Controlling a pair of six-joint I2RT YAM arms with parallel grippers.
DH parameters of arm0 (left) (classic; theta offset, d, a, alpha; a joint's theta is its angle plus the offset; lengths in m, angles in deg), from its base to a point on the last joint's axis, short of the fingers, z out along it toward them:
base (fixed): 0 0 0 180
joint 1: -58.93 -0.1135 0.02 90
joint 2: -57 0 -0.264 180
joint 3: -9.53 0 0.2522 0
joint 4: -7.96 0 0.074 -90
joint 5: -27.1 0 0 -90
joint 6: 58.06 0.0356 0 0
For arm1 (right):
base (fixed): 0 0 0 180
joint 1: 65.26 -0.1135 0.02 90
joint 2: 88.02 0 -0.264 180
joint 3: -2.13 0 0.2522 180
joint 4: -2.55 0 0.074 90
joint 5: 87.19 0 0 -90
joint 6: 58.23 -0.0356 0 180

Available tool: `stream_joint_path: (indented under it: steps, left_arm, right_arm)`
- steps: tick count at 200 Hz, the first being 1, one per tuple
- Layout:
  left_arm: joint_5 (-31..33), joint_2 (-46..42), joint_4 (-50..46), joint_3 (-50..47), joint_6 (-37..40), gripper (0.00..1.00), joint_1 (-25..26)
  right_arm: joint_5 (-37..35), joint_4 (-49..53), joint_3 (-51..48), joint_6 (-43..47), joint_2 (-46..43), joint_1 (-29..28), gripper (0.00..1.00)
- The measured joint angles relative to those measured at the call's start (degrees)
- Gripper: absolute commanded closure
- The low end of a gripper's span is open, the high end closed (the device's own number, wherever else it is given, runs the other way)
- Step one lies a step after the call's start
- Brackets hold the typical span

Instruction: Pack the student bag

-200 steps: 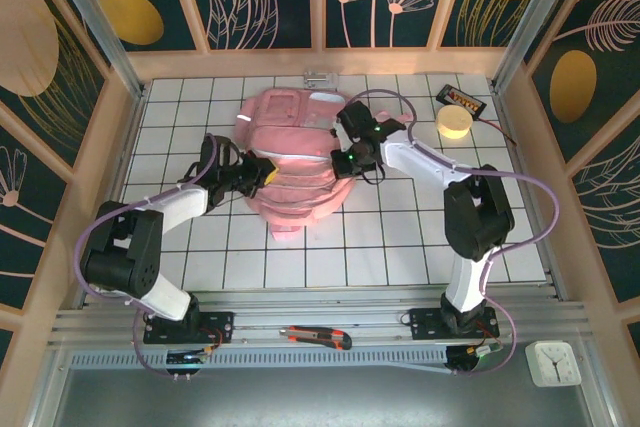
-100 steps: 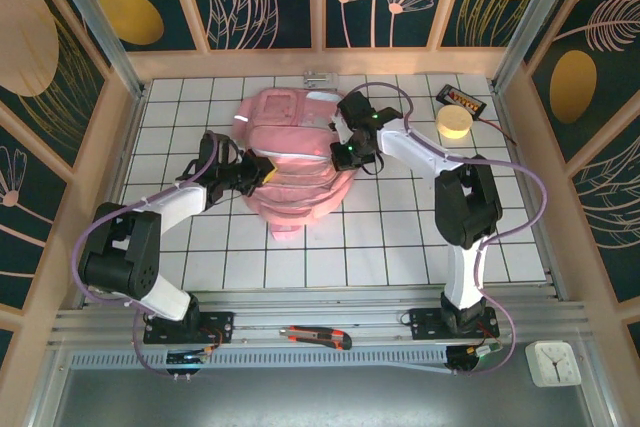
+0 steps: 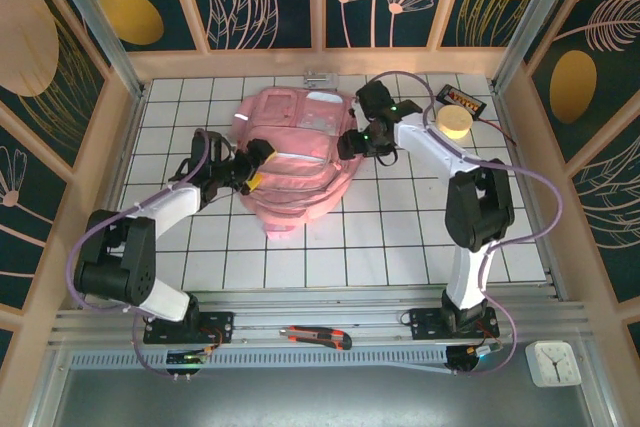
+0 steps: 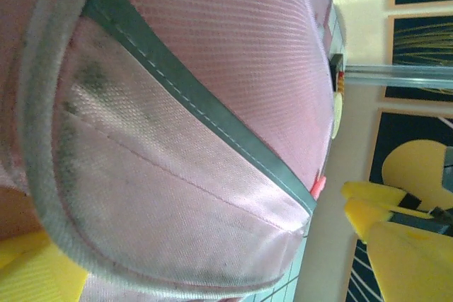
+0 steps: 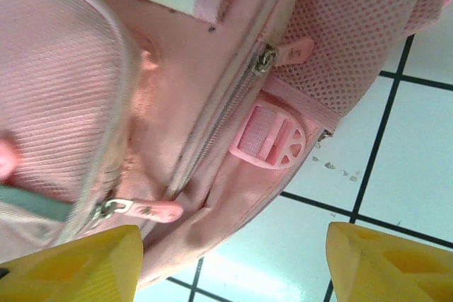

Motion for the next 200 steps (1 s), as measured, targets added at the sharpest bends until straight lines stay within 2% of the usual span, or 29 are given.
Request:
stream_joint_path:
  steps: [42,77,81,88,112,161,180,200]
  left_arm:
    - [1.22,-4.46,-3.54,0.33,2.75,0.01,0.00]
    - [4.48,-6.99,-9.90,4.68,8.92,0.01,-0.04]
    - [5.09,-7.30,-10.64,5.33,9.70,0.02,-0.04]
    - [5.95,-7.80,-11.98,6.38,11.23,0.01,-0.04]
    - [9.73,-10.01,-16.09,9.07,16.81,0.01,-0.04]
    - [20.37,-18.16,-21.33,8.44,25.73,0.02,-0.04]
    - [24.74,-24.55,-20.37,3.87,28.61,0.01,-0.15]
    - [29.55,-32.54,-17.51,-3.48,31.12,0.01,-0.31]
  right_arm:
    - [-0.09,0.39,3.69,-2.89,-2.16,0.00,0.27]
    - [-3.10,-1.53,4.81,-5.95,-4.57,0.13,0.25]
    - [-3.30,-2.12,4.61,-6.25,-5.01,0.15,0.20]
    - [-3.74,-3.69,3.67,-6.56,-6.34,0.22,0.18]
    - [-5.29,-13.27,-5.64,-6.29,-14.51,0.33,0.05]
    - [-4.24,-43.52,-35.36,0.72,-36.70,0.48,0.05]
    - [-4.09,-51.25,-41.75,2.86,-39.65,0.55,0.05]
    - [-4.55,-54.36,-43.78,4.13,-39.82,1.07,0.05]
